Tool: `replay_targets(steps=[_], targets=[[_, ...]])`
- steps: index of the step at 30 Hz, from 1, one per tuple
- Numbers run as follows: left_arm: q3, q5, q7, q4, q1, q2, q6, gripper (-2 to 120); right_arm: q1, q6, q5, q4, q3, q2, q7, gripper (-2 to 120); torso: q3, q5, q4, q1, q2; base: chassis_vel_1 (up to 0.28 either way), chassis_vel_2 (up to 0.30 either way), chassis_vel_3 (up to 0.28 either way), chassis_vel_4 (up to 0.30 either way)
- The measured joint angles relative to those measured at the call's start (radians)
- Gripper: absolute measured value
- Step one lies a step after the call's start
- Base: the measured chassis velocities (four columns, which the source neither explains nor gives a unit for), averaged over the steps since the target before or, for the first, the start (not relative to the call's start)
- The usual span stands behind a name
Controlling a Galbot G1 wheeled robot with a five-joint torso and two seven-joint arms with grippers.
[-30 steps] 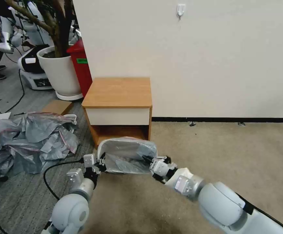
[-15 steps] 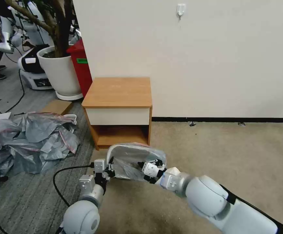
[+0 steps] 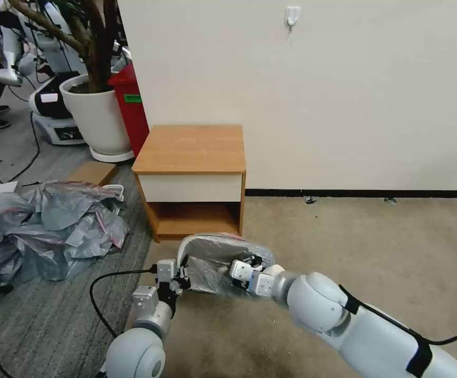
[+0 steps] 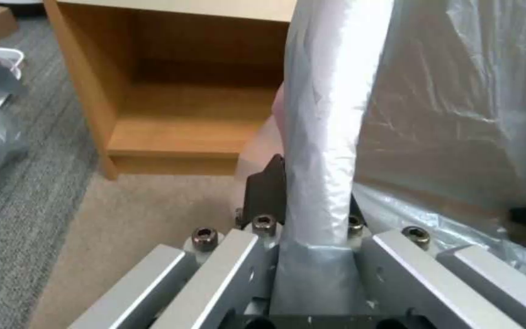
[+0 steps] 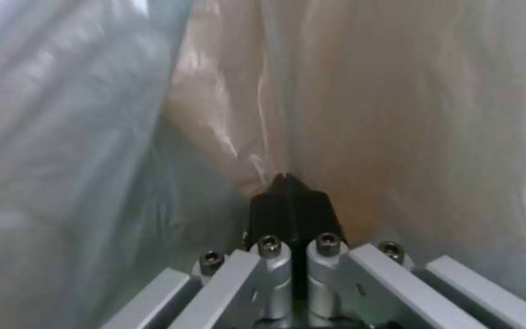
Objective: Pick up the garbage bag from the table and place it over the trash can.
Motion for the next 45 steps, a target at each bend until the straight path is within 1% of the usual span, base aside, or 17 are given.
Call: replay_targets(steps=[5, 12, 14, 36, 45], targets=[[0.012, 0.009, 0.000, 0.003, -0.002, -0.005, 0.000, 3, 0.020, -0.006, -0.032, -0.040, -0.029, 0.021, -0.005, 0, 0.000, 0.0000, 0.0000, 0.000, 0.000, 0.000, 0.000, 0.000, 0.000], [0.028, 0.016, -0.001, 0.015, -0.012, -0.013, 0.000, 3, 0.039, -0.006, -0.061, -0.064, -0.051, 0.037, -0.015, 0, 0.000, 0.0000, 0.0000, 0.000, 0.000, 0.000, 0.000, 0.000, 0.000], [0.033, 0.016, -0.001, 0.013, -0.013, -0.016, 0.000, 3, 0.046, -0.006, -0.072, -0.094, -0.056, 0.047, -0.016, 0, 0.000, 0.0000, 0.0000, 0.000, 0.000, 0.000, 0.000, 0.000, 0.000], [0.062, 0.028, -0.002, 0.015, -0.020, -0.032, 0.001, 3, 0.093, -0.006, -0.092, -0.252, -0.099, 0.090, -0.021, 0, 0.000, 0.0000, 0.0000, 0.000, 0.000, 0.000, 0.000, 0.000, 0.000], [0.062, 0.029, -0.001, 0.010, -0.014, -0.029, 0.001, 3, 0.100, -0.006, -0.104, -0.308, -0.110, 0.107, -0.023, 0, 0.000, 0.0000, 0.0000, 0.000, 0.000, 0.000, 0.000, 0.000, 0.000]])
